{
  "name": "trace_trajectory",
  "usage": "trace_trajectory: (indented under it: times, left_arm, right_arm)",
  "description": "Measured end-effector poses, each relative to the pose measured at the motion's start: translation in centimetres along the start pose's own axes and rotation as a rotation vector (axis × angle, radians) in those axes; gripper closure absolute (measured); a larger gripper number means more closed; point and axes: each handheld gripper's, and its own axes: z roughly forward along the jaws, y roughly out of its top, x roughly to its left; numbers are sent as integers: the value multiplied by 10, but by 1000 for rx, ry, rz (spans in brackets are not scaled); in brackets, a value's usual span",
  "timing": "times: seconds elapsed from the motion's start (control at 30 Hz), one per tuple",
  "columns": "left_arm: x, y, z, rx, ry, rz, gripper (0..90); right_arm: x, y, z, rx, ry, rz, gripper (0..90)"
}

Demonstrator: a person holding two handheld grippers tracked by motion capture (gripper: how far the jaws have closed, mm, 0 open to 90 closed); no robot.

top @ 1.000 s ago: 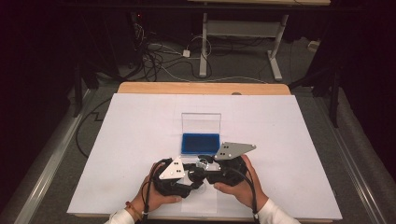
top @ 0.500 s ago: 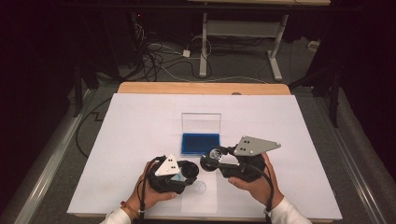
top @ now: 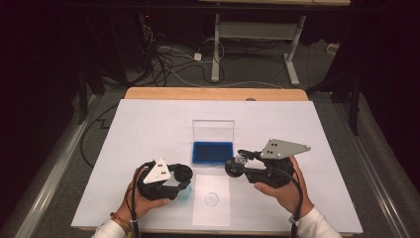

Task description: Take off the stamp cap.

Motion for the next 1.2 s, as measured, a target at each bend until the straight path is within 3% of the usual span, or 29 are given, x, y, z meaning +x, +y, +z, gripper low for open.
trace_trajectory:
  times: [0.4, 0.87, 1.2]
  left_arm:
    - [8, -17, -21, 1, 45, -19, 369]
    - [12, -42, -38, 15, 67, -37, 368]
    - [7, -53, -46, 27, 78, -37, 368]
  right_arm:
    - [-8, -12, -6, 75, -27, -8, 575]
    - [-18, -21, -13, 114, -66, -3, 574]
    - [-19, -20, -11, 125, -64, -7, 575]
